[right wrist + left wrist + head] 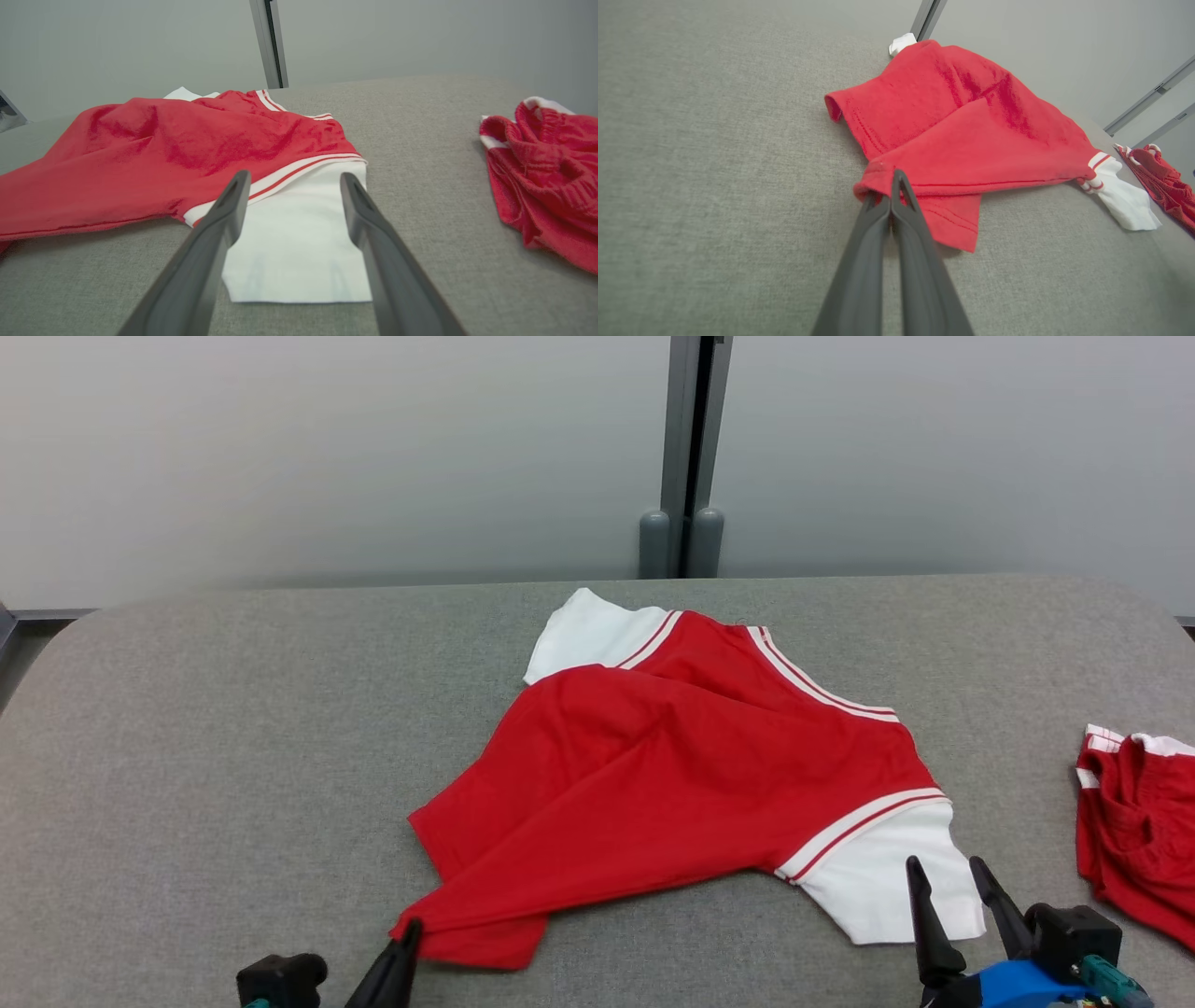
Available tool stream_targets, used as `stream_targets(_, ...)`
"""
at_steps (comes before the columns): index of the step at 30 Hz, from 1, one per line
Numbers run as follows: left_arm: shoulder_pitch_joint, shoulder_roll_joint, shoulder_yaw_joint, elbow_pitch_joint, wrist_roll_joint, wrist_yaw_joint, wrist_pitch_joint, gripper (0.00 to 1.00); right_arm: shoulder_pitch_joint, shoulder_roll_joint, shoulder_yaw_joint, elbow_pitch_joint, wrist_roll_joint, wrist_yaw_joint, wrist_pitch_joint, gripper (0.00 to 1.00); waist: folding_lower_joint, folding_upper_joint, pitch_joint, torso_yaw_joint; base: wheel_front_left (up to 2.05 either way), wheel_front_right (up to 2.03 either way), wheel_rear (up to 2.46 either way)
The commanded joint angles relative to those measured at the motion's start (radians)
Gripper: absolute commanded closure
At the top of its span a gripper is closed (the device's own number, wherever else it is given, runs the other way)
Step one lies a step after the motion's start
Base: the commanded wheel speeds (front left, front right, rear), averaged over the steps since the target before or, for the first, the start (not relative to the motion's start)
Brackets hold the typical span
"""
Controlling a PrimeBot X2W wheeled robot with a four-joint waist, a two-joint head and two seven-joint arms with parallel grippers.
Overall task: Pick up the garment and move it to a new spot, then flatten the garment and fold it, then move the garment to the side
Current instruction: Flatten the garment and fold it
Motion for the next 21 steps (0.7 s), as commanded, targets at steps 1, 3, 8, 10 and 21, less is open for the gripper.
stream_targets(1,0.011,-0.01,0.046,0.032,0.002,0.001,-0.003,1.0,0.011,-0.005,0.001,-0.004,-0.006,0.0,-0.003,0.0,0.0001,0.0001,-0.004,-0.006,0.0,0.0,0.0)
stream_targets(3,0.017,-0.02,0.095,0.055,0.019,0.001,-0.003,0.95,0.009,-0.004,0.0,-0.007,-0.007,0.0,-0.003,0.0,0.0001,0.0001,-0.006,-0.012,0.0,0.0,0.0)
stream_targets(8,0.023,-0.034,0.191,0.05,0.088,0.001,-0.003,0.58,0.005,-0.004,0.001,-0.03,-0.002,0.0,-0.003,0.0,0.0001,0.0001,-0.007,-0.022,0.0,0.0,0.0)
stream_targets(10,0.019,-0.036,0.234,0.019,0.142,0.001,-0.003,0.0,-0.003,-0.005,0.001,-0.059,-0.001,0.0,-0.003,0.0,0.0001,0.0001,-0.005,-0.027,0.0,0.0,0.0)
stream_targets(21,0.054,-0.115,0.464,-0.075,0.422,0.002,-0.003,0.0,-0.004,-0.005,0.048,-0.137,0.004,0.0,-0.003,0.0,0.0001,0.0001,0.002,-0.049,0.0,0.0,0.0)
